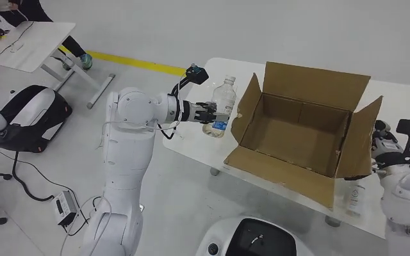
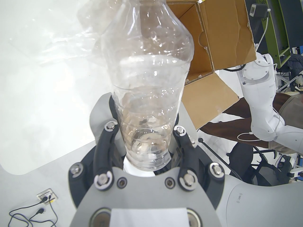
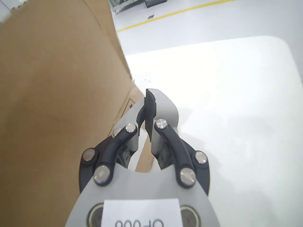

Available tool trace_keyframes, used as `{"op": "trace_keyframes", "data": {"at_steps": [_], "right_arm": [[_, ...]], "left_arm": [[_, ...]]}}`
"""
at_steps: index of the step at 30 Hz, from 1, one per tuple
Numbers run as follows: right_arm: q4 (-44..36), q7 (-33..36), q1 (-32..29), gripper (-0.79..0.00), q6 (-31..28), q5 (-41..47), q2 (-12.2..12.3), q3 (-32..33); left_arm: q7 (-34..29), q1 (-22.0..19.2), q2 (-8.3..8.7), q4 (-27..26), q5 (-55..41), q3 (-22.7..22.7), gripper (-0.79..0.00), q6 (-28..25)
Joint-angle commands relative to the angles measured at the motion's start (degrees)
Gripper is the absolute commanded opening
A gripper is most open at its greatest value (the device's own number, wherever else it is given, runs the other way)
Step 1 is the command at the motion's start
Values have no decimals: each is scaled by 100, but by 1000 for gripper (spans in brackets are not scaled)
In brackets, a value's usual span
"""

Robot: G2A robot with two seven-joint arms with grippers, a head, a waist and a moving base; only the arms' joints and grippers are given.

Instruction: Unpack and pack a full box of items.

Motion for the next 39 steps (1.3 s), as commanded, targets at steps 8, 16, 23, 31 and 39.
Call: {"op": "trace_keyframes", "data": {"at_steps": [8,16,23,31,39], "right_arm": [[-1044,-154,-565,-785,-50,117,110,999],[-1626,-127,-912,-785,-97,297,162,1592],[-1963,-113,-1124,-785,-85,517,190,1989],[-2067,-139,-1226,-785,-96,626,217,2249],[-2103,-120,-1241,-785,-122,624,240,2282]], "left_arm": [[381,-284,67,-270,-473,406,-785,0],[621,-871,84,-52,-902,967,-785,242],[718,-1291,60,396,-1292,1596,-785,433],[933,-1397,133,272,-1001,1747,-785,461],[936,-1359,280,111,-1091,1304,-785,471]]}}
